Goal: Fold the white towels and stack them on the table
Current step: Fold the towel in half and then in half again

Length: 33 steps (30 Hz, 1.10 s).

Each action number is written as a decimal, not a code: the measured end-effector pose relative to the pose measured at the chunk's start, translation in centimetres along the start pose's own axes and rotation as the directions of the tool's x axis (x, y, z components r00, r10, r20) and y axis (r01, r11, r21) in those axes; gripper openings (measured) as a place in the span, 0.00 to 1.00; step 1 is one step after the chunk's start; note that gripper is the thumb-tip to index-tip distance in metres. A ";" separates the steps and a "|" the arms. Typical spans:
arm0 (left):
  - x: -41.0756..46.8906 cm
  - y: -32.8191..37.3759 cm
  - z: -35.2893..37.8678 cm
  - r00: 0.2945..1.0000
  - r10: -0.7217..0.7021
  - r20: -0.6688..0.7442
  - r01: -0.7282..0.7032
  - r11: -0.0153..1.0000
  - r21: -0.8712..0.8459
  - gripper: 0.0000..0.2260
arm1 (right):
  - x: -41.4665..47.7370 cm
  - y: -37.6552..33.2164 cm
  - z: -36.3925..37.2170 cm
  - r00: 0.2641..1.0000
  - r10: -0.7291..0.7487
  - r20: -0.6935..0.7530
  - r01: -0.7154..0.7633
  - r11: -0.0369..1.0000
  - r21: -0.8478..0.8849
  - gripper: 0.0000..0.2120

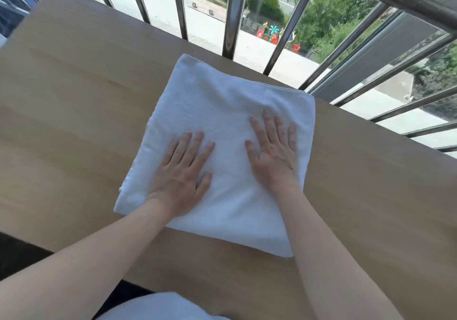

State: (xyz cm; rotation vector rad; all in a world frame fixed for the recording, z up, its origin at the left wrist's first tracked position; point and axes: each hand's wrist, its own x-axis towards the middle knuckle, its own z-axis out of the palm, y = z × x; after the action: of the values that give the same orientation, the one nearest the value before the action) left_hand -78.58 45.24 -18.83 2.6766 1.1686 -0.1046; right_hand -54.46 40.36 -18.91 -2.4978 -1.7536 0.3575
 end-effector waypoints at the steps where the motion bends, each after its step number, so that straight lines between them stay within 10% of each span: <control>1: 0.1 0.0 0.0 1.000 0.002 -0.003 -0.002 1.000 0.003 0.29 | 1.1 0.6 -0.2 1.000 0.026 0.002 -0.026 1.000 -0.004 0.28; 13: 0.7 -0.2 0.4 0.995 0.013 -0.100 -0.017 0.999 -0.044 0.29 | 4.0 2.8 -2.2 0.918 0.397 0.012 -0.396 0.914 0.087 0.29; 19: 0.5 -0.3 0.6 0.995 0.032 -0.090 -0.039 0.997 -0.071 0.30 | -9.3 -6.9 1.3 0.984 0.162 0.075 -0.170 0.980 0.104 0.29; 26: 0.3 -0.1 0.3 0.999 0.048 -0.024 -0.049 0.995 -0.085 0.28 | -11.6 -3.4 0.8 0.783 0.620 0.055 -0.620 0.784 -0.010 0.31; 33: 3.7 -2.5 -1.1 0.876 0.479 0.058 -0.480 0.877 0.008 0.26 | -9.3 -9.9 2.4 0.906 0.423 -0.013 -0.413 0.891 0.191 0.28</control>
State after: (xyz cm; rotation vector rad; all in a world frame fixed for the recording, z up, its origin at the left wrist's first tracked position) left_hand -77.91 49.85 -18.73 2.8719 0.4571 -0.1068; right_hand -67.05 34.93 -17.98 -2.6982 -1.0891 0.4461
